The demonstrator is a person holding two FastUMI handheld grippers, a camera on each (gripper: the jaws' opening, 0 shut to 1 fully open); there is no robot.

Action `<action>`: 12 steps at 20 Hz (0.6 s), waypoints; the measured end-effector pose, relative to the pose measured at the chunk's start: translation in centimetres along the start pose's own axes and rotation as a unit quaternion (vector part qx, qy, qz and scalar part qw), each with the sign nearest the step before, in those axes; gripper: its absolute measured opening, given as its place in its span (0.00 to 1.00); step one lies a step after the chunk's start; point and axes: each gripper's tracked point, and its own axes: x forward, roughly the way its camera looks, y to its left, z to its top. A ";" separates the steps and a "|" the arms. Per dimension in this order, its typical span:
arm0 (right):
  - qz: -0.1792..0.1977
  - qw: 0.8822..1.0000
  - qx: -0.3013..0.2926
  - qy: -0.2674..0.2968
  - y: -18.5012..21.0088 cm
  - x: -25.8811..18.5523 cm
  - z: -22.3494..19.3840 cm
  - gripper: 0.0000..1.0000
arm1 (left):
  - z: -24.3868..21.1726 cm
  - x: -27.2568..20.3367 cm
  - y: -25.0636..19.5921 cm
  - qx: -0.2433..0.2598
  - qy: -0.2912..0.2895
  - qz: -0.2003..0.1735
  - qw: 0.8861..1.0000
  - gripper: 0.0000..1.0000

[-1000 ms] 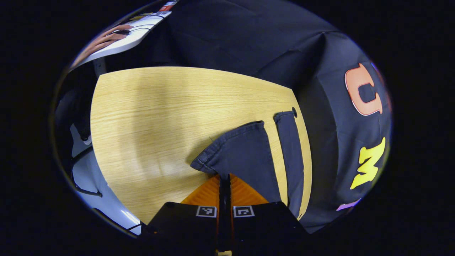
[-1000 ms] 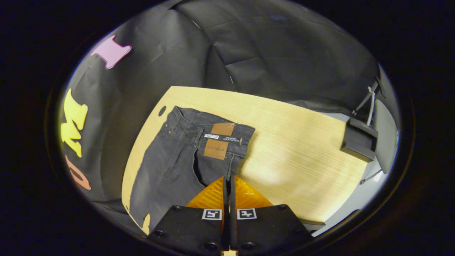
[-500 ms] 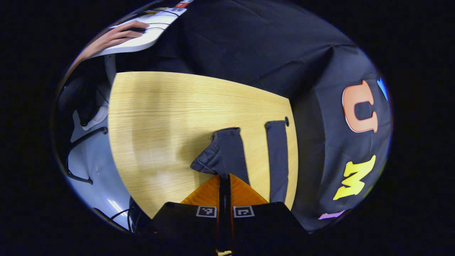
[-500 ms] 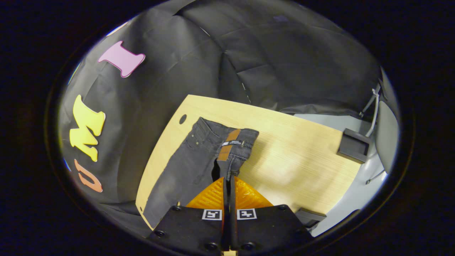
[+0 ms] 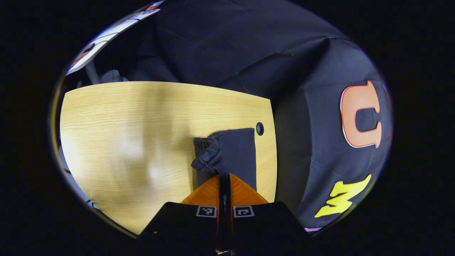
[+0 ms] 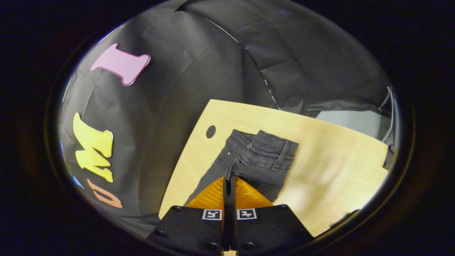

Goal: Grasp the waist and the cuffs of the jeans and fold them to make the two legs overlap; first hold the waist and fold one-third of the jeans toward the cuffs, then hold the cuffs and fold the remaining one-third in the same direction to finish folding.

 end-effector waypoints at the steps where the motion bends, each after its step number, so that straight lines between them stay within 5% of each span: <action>1: 0.004 1.000 -0.001 -0.001 1.0 1.3 0.4 0.01 | 0.0 1.2 -1.0 0.004 0.001 0.004 1.000 0.03; 6: 0.009 1.000 -0.005 -0.007 4.2 7.9 1.8 0.01 | 0.4 8.2 -4.9 0.037 0.003 0.020 0.999 0.03; 12: -0.025 1.000 -0.011 -0.006 3.4 14.2 1.9 0.01 | 0.0 15.5 -7.0 0.089 0.013 0.035 0.995 0.03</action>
